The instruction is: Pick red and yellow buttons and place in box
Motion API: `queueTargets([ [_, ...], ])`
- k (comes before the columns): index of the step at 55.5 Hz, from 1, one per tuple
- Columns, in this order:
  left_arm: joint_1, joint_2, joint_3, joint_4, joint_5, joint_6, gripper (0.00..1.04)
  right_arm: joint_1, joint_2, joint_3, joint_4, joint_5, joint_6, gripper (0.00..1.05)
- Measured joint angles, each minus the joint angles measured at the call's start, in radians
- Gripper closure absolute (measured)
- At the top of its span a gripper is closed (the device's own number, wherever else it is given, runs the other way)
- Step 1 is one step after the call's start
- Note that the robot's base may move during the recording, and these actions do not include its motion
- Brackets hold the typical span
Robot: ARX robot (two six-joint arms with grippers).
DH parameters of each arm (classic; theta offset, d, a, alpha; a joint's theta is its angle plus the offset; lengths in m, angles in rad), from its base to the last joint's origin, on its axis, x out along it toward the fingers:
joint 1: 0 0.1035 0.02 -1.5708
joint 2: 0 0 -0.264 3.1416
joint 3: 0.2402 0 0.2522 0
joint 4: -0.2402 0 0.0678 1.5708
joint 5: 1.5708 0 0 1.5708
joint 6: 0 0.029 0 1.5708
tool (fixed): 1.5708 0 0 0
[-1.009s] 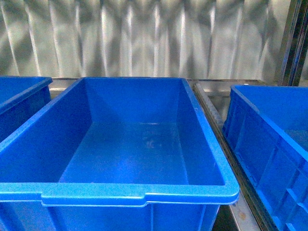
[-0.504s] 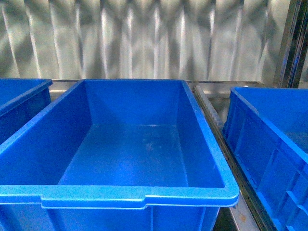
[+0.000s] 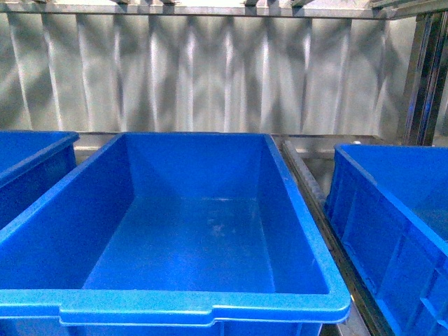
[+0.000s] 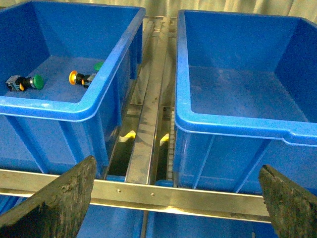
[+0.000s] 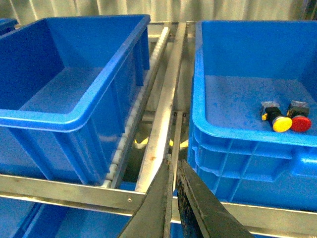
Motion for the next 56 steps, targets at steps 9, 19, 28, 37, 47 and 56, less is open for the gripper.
queueTargets([
  [9,0.0,0.0,0.0,0.0,0.0,0.0,0.08,0.0,0.001,0.0,0.0,0.0,-0.001,0.76],
  [19,0.0,0.0,0.0,0.0,0.0,0.0,0.08,0.0,0.0,0.0,0.0,0.0,-0.001,0.46],
  [28,0.0,0.0,0.0,0.0,0.0,0.0,0.08,0.0,0.0,0.0,0.0,0.0,-0.001,0.17],
  [37,0.0,0.0,0.0,0.0,0.0,0.0,0.08,0.0,0.0,0.0,0.0,0.0,-0.001,0.07],
  [47,0.0,0.0,0.0,0.0,0.0,0.0,0.08,0.0,0.0,0.0,0.0,0.0,-0.001,0.07],
  [56,0.0,0.0,0.0,0.0,0.0,0.0,0.08,0.0,0.0,0.0,0.0,0.0,-0.001,0.07],
])
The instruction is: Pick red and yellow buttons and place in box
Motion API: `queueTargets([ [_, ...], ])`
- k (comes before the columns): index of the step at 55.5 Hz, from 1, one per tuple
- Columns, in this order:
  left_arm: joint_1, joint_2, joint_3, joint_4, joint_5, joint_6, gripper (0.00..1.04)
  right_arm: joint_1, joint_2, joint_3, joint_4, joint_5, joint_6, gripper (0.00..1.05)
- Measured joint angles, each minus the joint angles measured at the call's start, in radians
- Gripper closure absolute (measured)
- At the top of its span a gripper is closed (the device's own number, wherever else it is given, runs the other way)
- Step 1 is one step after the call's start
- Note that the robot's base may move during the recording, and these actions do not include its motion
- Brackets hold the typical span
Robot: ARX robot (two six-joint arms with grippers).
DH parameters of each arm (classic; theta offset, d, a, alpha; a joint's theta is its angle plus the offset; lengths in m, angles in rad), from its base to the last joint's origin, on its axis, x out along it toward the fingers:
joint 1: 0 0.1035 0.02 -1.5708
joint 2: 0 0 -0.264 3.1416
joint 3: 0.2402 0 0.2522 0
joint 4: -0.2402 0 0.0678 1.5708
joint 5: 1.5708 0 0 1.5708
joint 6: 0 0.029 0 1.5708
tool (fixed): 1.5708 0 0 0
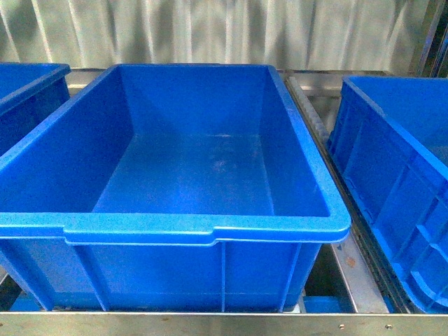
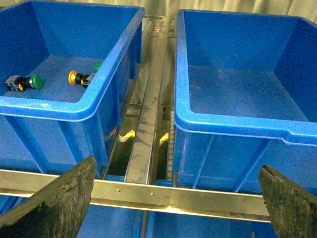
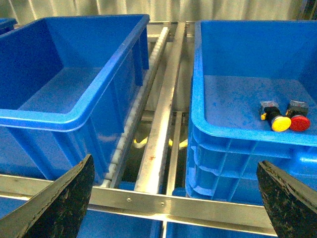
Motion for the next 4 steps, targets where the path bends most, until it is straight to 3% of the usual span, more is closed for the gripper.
queueTargets([
  [4,0.0,0.0,0.0,0.0,0.0,0.0,0.08,0.0,0.0,0.0,0.0,0.0,0.0,0.07],
])
